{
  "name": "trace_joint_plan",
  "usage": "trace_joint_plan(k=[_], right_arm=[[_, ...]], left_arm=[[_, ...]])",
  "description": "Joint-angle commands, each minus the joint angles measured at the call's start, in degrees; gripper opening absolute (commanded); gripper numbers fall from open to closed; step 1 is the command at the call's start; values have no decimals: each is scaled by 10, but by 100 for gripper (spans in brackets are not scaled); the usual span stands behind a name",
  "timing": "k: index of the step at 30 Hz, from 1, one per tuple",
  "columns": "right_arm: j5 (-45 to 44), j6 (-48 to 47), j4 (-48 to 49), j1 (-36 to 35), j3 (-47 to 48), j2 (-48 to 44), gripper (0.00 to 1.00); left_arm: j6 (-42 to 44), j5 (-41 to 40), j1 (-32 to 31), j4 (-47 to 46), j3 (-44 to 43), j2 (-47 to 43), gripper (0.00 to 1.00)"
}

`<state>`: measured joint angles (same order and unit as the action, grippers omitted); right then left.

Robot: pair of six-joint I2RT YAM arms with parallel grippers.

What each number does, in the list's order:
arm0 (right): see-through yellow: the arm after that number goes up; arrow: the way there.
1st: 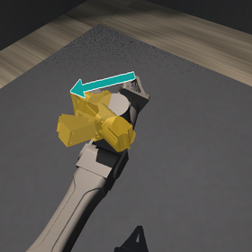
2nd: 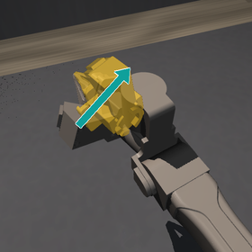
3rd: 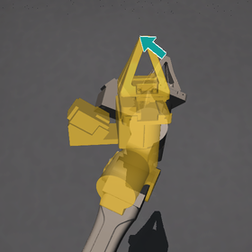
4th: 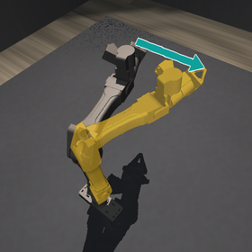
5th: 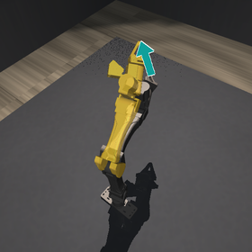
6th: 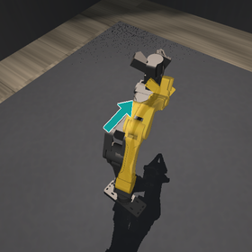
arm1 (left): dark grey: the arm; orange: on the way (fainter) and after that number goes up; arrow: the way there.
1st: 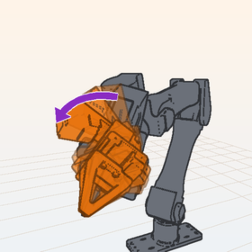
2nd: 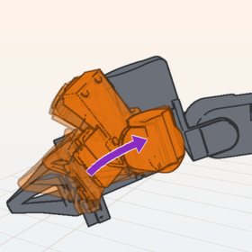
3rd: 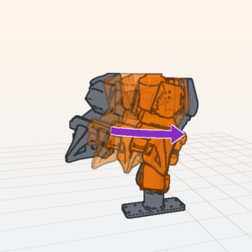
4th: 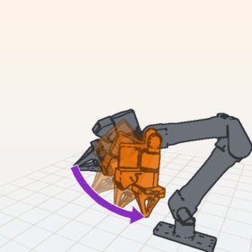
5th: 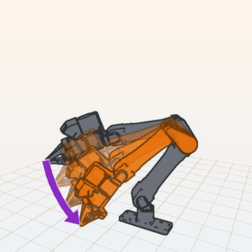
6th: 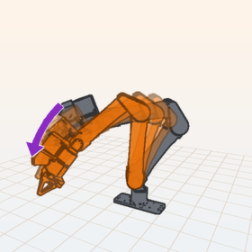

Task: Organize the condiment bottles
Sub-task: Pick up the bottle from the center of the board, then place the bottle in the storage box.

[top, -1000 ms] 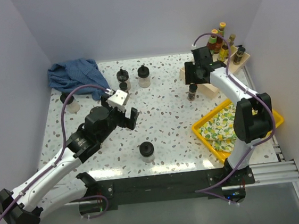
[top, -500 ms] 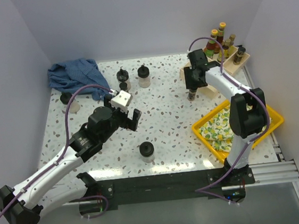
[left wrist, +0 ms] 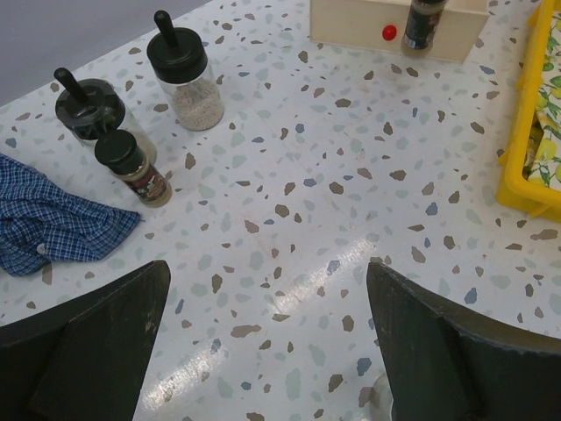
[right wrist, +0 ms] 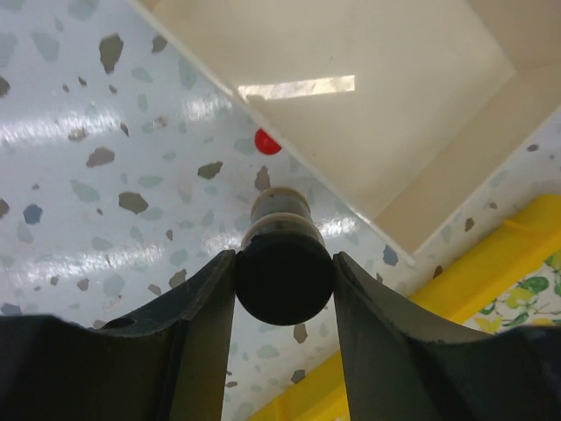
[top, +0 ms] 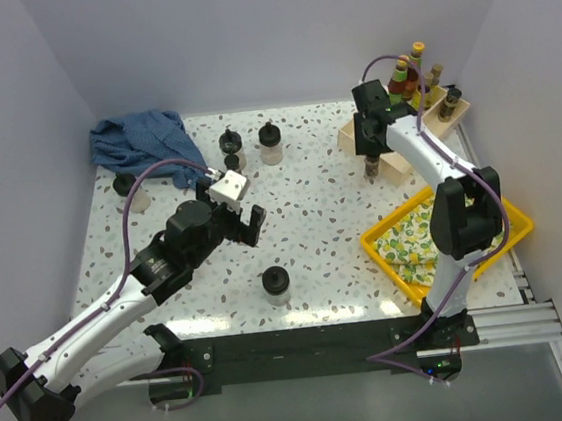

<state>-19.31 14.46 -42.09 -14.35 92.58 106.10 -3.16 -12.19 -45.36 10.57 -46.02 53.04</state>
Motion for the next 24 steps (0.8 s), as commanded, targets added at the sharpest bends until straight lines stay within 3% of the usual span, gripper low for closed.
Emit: trace_joint_plan(k=[1,7,15,17,21,24], right_arm=[[-87,43,-52,9,141,-11,0],[-149,150,-91,58,250,34,0],[-209,269,-101,106,323,99,0],[-271,324,-122,106,356,114,0],[-330,379,-117,114,361,127,0],[-314,409,-89,134,343,130,0]], left_arm=[[14,4,-9,-11,-3,3,100],[14,6,-9,-8,-5,2,100],[13,15,-10,-7,-6,2,100],[13,18,-11,-6,-6,3,100],[13,17,-14,-5,-7,6,100],[13,16,-17,-4,-7,8,100]])
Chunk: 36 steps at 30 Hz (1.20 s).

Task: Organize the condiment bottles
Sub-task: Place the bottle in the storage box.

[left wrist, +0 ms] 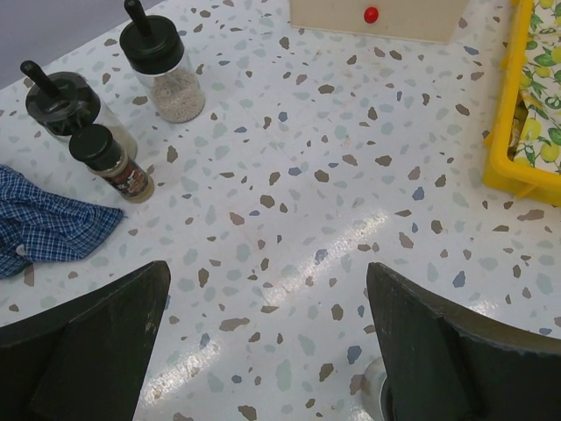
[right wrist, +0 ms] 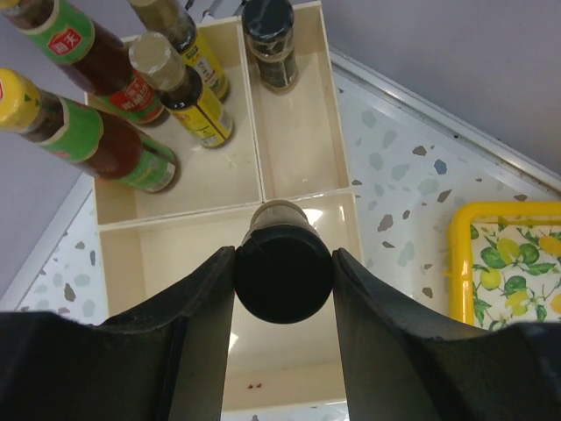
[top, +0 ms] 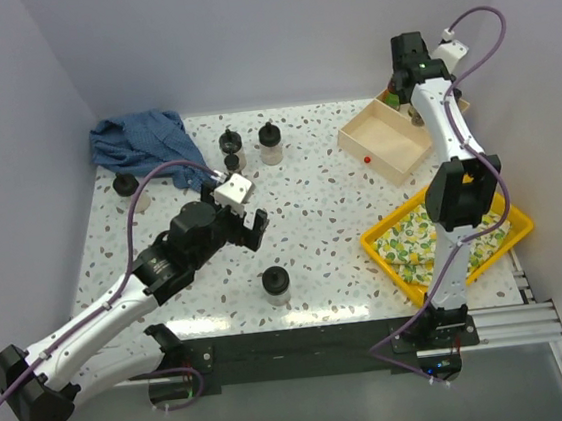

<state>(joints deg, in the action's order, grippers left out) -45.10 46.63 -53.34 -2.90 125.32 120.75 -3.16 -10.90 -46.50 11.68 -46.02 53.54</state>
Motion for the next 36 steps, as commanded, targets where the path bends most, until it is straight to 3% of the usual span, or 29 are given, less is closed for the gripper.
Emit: trace_joint_plan(k=[1,9,18,36], right_arm=[[-56,105,24,23,17,-9,0],[-71,158,32,54,17,16,0],[-81,128,159,66,-36,26,0],[-97,166,189,83,-49,79,0]], left_arm=[[14,4,-6,-15,-7,3,100],[13,11,-9,-14,-9,4,100],[13,16,-16,-11,-11,12,100],[15,19,-18,-6,-14,23,100]])
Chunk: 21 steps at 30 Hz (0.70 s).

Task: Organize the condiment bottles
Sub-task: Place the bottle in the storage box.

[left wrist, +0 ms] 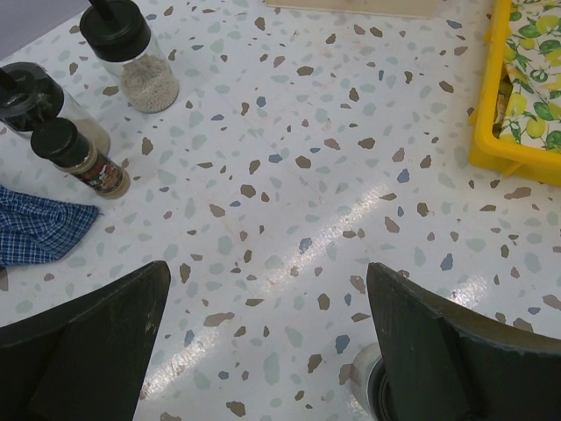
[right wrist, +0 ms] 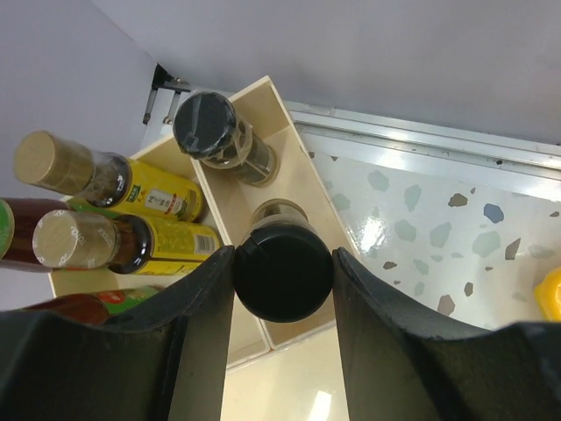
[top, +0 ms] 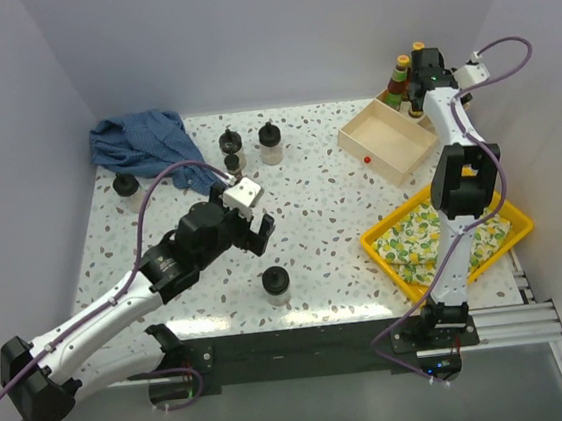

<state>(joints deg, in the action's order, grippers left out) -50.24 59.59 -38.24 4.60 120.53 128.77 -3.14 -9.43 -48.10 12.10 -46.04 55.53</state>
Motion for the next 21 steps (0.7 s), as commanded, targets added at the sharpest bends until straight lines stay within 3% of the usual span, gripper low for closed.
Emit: trace_joint_plan(k=[1,7,8,13,21], right_arm=[[-43,39,39,9,-3,0,0],[-29,41,52,17,-2,17,0],[-23,39,55,18,2,26,6],[-14,33,49,21,33,49,8],[0,-18,111,25,42,66,28]], left_arm=[[15,5,-2,-10,-13,3,100],[16,4,-2,-9,-15,7,100],[16,5,-2,-9,-15,7,100],[17,5,-2,-8,-16,12,100],[19,3,-2,-7,-17,17,100]])
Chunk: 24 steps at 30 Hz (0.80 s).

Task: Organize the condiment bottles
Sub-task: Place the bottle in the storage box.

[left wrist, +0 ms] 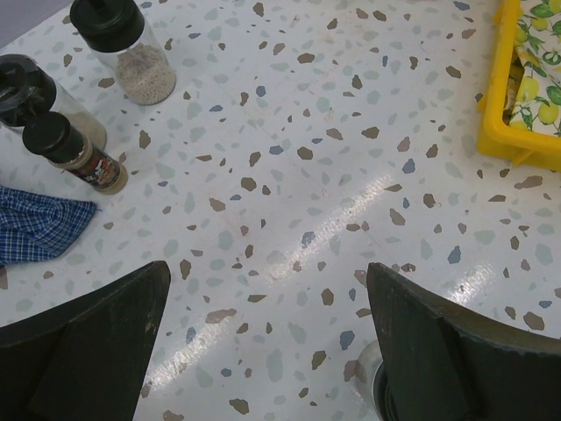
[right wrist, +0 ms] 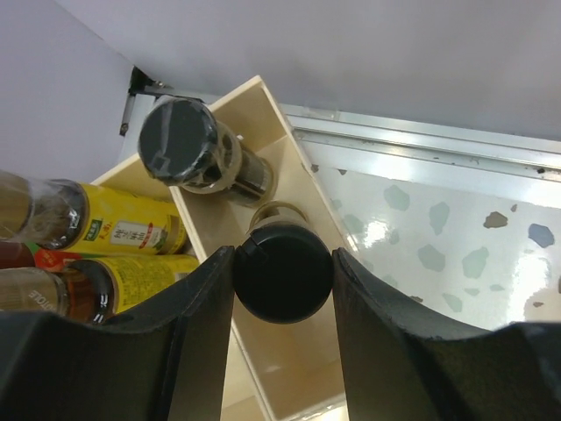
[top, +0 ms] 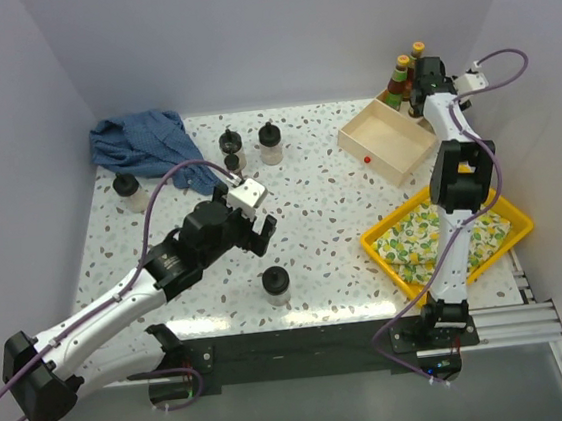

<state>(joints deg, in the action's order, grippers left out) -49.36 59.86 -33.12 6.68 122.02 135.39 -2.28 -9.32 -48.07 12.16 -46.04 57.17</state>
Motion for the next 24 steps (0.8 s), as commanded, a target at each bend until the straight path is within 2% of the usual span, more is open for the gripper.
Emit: trace_joint_plan(k=[1,13,24], right_arm=[[-8,-26,67,5,27,2,29],[14,-65,106,11,61,27,47],[30,-106,142,11,65,24,57]], left_arm=[[11,2,-3,-7,-17,2,100],[14,1,-2,-6,-18,8,100],[16,-1,-3,-5,-19,8,100]])
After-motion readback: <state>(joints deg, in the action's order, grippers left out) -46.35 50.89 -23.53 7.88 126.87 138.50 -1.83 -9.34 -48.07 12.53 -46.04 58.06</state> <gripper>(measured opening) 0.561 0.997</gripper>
